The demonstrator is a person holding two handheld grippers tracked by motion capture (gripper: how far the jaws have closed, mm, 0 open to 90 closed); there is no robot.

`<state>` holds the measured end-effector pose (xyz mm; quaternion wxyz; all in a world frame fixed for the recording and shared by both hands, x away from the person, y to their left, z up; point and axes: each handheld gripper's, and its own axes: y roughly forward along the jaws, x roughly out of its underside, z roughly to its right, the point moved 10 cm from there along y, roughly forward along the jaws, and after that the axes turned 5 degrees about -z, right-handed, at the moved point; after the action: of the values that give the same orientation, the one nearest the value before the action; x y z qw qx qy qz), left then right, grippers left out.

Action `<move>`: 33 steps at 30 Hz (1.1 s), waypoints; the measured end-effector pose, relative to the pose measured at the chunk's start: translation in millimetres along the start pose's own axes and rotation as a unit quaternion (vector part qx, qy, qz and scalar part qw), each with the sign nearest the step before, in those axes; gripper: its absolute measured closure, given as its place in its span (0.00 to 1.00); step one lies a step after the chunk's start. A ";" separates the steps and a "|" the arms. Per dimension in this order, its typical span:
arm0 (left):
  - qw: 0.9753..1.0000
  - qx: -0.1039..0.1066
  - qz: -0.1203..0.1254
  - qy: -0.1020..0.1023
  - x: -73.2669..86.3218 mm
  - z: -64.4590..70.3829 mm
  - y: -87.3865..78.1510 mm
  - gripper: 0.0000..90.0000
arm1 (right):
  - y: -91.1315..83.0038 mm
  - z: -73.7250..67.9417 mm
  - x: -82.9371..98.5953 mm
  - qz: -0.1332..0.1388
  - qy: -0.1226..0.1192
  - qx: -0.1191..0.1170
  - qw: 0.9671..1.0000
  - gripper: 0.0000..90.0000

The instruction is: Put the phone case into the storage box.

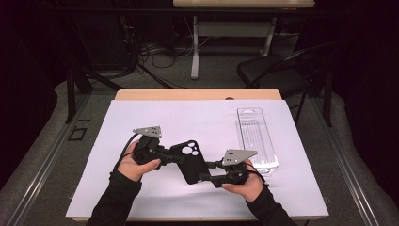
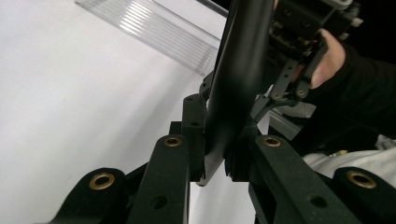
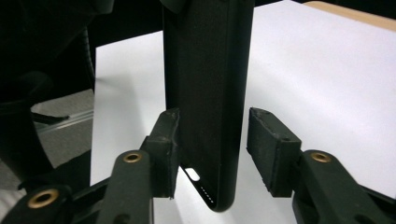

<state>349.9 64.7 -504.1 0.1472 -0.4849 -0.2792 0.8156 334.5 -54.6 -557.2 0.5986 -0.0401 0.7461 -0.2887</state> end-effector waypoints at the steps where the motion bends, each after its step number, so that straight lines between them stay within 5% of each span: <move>1: 1.000 -0.002 -0.002 0.000 0.0 0.3 -0.5 0.90 | -0.7 0.2 -0.9 -0.002 -0.005 0.006 1.000 0.58; 6: 1.000 -0.008 -0.010 -0.002 0.3 2.2 0.1 0.90 | -5.2 3.8 -4.5 -0.004 -0.017 0.032 0.999 0.56; 14: 0.999 -0.019 -0.026 0.005 0.5 5.5 3.1 0.90 | -16.8 4.9 -17.5 0.007 -0.015 0.037 0.999 0.59; 28: 0.998 -0.036 -0.054 0.013 2.3 10.5 11.2 0.90 | -24.2 6.6 -20.0 -0.032 -0.029 0.049 0.998 0.57; 33: 0.997 -0.043 -0.060 0.014 2.4 10.9 11.6 0.90 | -29.1 10.3 -25.8 -0.026 -0.027 0.080 0.996 0.57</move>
<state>339.6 53.2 -508.7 0.1790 -0.4844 -0.3409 0.7856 342.9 -72.3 -522.1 0.6123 -0.0194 0.7028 -0.3617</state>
